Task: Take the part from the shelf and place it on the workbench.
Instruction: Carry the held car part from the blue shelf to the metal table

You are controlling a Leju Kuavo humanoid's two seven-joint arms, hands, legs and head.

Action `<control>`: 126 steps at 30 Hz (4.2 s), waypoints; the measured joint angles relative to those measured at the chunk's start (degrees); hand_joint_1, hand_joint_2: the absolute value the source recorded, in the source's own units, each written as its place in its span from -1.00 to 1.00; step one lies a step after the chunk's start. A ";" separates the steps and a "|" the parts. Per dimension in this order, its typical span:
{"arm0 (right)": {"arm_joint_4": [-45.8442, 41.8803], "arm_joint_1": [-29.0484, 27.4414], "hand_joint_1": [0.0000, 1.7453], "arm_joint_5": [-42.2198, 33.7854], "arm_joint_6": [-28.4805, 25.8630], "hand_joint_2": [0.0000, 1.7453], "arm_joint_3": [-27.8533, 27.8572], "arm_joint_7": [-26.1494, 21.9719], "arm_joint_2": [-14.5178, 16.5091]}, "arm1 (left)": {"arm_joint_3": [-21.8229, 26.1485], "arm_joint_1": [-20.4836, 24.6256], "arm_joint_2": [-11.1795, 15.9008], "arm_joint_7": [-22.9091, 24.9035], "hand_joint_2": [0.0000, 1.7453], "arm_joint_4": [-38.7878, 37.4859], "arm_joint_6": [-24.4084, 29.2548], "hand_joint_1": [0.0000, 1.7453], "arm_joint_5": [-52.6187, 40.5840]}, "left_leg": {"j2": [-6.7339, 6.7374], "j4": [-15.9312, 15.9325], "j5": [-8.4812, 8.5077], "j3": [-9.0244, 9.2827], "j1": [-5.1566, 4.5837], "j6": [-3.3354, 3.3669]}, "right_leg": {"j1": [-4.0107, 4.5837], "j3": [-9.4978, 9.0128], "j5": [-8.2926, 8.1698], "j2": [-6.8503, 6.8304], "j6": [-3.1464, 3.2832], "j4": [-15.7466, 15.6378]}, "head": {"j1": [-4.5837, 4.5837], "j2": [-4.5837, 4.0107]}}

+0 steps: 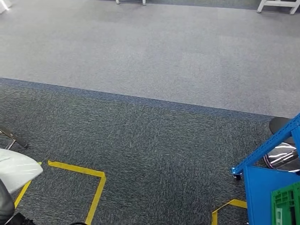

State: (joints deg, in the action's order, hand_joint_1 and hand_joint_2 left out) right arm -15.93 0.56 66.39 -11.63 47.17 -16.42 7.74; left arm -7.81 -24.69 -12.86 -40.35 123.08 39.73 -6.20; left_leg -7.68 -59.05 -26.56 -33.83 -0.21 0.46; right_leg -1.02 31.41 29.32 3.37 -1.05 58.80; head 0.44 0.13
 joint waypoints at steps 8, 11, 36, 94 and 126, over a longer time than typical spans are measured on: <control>0.33 -0.29 -1.00 -1.96 -0.05 1.00 1.44 -1.86 0.77 | 0.83 0.57 0.46 0.01 1.00 -0.15 -0.73 1.00 0.13 | 7.35 -13.57 -5.49 -5.89 0.28 -1.46 | 0.26 -0.56 0.48 -6.83 1.18 -0.33 | 0.53 0.00; 0.35 0.12 -1.00 -2.50 0.05 1.00 2.17 -2.63 1.30 | 1.08 0.55 0.63 0.01 1.00 -0.15 -1.16 1.00 -0.28 | 11.13 -2.54 -0.96 -0.21 -0.37 -0.53 | 0.51 -1.19 0.97 -8.87 0.79 -0.32 | 0.51 0.00; 1.29 -0.32 -1.00 1.92 0.69 1.00 3.37 -1.86 2.68 | 3.16 -1.53 -0.40 0.69 1.00 -0.33 -5.10 1.00 -0.77 | 6.79 -14.26 -7.71 -5.96 0.38 -1.59 | 0.08 -0.89 0.74 -4.64 1.05 -0.54 | 0.64 0.00; 2.27 5.40 -1.00 3.69 2.69 1.00 -5.49 2.66 1.57 | 4.76 -5.90 -4.01 1.04 1.00 2.99 -3.84 1.00 0.78 | -0.84 0.88 -0.13 1.10 0.41 1.57 | -0.33 0.09 -0.49 0.62 -0.81 -1.25 | 0.31 -0.02; 2.60 0.39 -1.00 2.06 2.40 1.00 0.23 2.28 2.25 | 0.69 -0.10 -0.46 2.69 1.00 0.12 -4.59 1.00 -0.79 | 6.84 -8.36 -8.96 2.06 1.77 -1.70 | -0.81 -1.79 2.24 -3.50 -0.27 0.01 | 0.35 -0.02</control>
State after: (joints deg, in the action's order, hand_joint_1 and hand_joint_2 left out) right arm -13.33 0.95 68.46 -9.23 47.40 -14.14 9.99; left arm -7.13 -24.80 -13.33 -37.66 123.20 35.15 -6.98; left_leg -0.84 -67.41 -35.52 -31.77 1.56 -1.24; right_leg -1.83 29.62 31.56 -0.12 -1.32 58.81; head 0.79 0.11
